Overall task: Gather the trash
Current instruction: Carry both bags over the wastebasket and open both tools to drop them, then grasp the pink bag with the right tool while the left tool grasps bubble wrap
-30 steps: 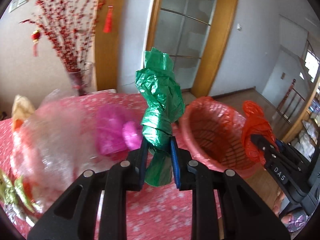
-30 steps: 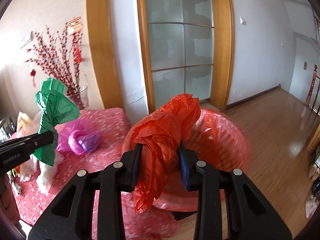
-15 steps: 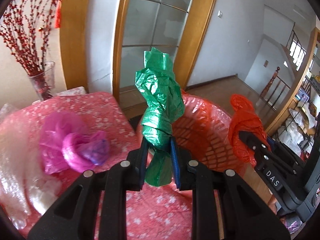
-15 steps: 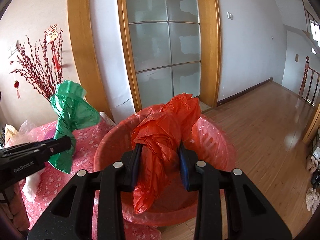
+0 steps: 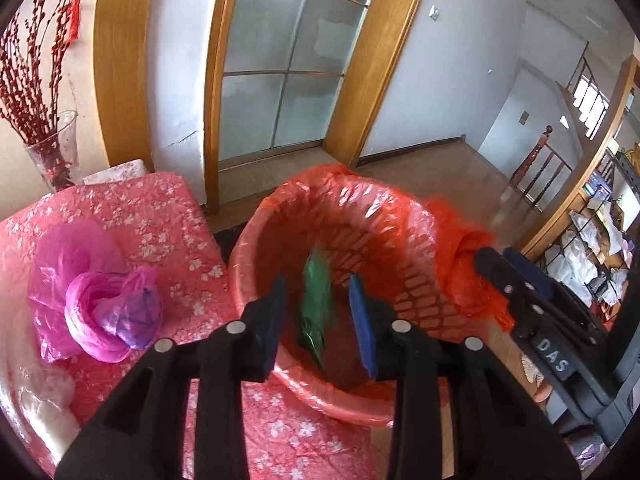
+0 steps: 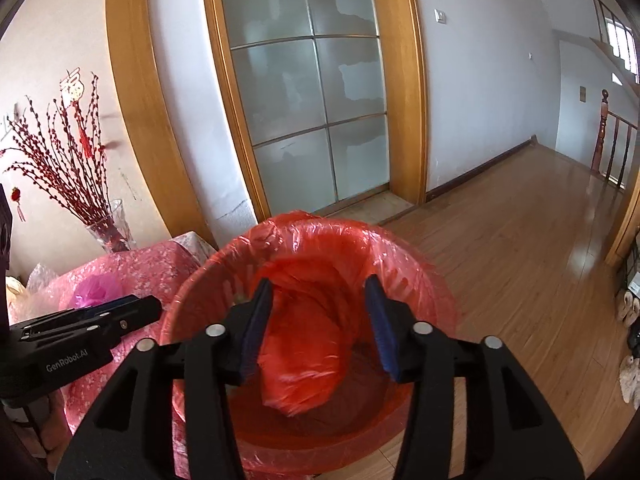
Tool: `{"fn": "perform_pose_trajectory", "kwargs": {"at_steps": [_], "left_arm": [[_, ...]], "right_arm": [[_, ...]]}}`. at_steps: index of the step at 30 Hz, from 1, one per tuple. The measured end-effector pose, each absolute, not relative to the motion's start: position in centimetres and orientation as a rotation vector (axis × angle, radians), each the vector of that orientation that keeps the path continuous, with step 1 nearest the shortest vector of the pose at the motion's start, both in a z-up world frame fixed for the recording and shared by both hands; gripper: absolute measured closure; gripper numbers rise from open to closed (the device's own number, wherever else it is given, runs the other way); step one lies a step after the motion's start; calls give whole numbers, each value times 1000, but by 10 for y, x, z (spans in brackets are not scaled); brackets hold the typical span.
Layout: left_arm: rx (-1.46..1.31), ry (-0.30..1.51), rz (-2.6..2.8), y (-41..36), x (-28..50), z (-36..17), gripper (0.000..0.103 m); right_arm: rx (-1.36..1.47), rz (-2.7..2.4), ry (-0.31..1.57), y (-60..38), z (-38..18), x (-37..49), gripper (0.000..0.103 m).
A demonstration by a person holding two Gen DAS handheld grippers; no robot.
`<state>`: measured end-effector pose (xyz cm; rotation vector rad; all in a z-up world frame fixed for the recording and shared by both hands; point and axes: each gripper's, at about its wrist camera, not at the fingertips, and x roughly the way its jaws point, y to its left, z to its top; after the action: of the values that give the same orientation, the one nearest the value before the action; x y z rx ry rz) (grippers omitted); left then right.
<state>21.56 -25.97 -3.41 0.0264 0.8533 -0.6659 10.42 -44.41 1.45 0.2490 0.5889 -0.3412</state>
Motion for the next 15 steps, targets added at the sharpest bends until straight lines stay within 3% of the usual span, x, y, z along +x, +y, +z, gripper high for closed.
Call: {"fn": "perform_pose_trajectory", "kwargs": {"at_steps": [4, 9, 15], "left_arm": [[11, 859, -597, -238, 215, -40, 66], [61, 795, -463, -201, 198, -41, 48], [85, 743, -377, -154, 173, -38, 45]], "right_arm": [[224, -360, 584, -440, 13, 97, 43], [154, -362, 557, -423, 18, 90, 43], [112, -294, 530, -393, 26, 86, 43]]}}
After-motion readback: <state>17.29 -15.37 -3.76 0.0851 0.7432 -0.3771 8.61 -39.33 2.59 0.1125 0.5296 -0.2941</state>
